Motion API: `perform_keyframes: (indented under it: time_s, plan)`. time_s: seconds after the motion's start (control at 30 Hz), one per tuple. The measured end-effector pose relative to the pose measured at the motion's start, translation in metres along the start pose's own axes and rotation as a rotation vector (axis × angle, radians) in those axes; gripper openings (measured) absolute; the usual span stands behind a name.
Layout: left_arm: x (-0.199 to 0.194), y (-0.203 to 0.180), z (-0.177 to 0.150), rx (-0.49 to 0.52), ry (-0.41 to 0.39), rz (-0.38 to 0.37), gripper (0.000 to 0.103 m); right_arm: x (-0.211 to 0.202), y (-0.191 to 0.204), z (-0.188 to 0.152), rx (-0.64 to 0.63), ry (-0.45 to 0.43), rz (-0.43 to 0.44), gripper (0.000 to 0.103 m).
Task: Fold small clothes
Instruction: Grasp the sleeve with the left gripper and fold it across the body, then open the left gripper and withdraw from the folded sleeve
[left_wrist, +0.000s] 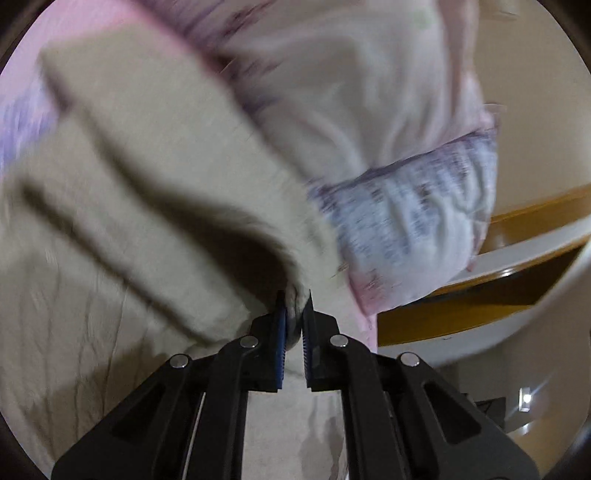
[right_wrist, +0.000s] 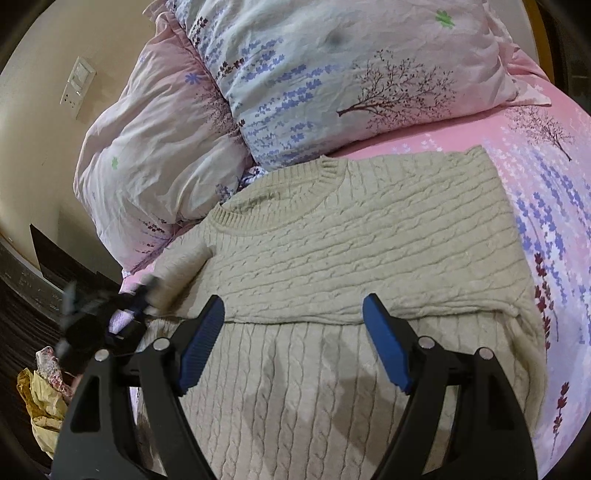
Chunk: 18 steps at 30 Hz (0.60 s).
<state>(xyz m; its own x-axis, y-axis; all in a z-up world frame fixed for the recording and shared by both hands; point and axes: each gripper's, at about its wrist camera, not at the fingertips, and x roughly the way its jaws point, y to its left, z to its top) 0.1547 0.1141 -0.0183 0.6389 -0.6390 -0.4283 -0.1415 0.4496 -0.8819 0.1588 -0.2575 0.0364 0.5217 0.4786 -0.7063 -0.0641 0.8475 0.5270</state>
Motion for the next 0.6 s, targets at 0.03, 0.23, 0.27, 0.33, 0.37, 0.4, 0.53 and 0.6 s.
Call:
perform_keyframes:
  time_s: [0.03, 0.23, 0.27, 0.33, 0.37, 0.4, 0.53, 0.6]
  plan:
    - [-0.002, 0.005, -0.002, -0.016, 0.004, -0.002, 0.007, 0.001, 0.002, 0.000, -0.006, 0.004, -0.001, 0.077]
    - [-0.033, 0.009, 0.011, -0.045, -0.066, -0.001, 0.034, 0.006, 0.017, 0.002, -0.050, 0.011, 0.015, 0.077]
    - [-0.036, 0.014, 0.014, -0.073, -0.081, 0.008, 0.040, 0.007, 0.019, 0.002, -0.053, 0.012, 0.020, 0.077]
    - [-0.043, 0.027, 0.019, -0.139, -0.100, -0.012, 0.040, 0.009, 0.021, 0.000, -0.055, 0.014, 0.026, 0.077]
    - [-0.046, 0.032, 0.022, -0.164, -0.105, -0.017, 0.040, 0.010, 0.021, 0.000, -0.055, 0.017, 0.026, 0.077]
    - [-0.051, 0.037, 0.026, -0.194, -0.117, -0.018, 0.040, 0.011, 0.021, -0.001, -0.055, 0.020, 0.026, 0.077]
    - [-0.064, 0.049, 0.041, -0.282, -0.178, -0.027, 0.040, 0.009, 0.015, -0.003, -0.045, 0.022, 0.020, 0.077]
    - [-0.074, 0.055, 0.048, -0.312, -0.216, -0.026, 0.040, 0.007, 0.012, -0.002, -0.041, 0.015, 0.017, 0.077]
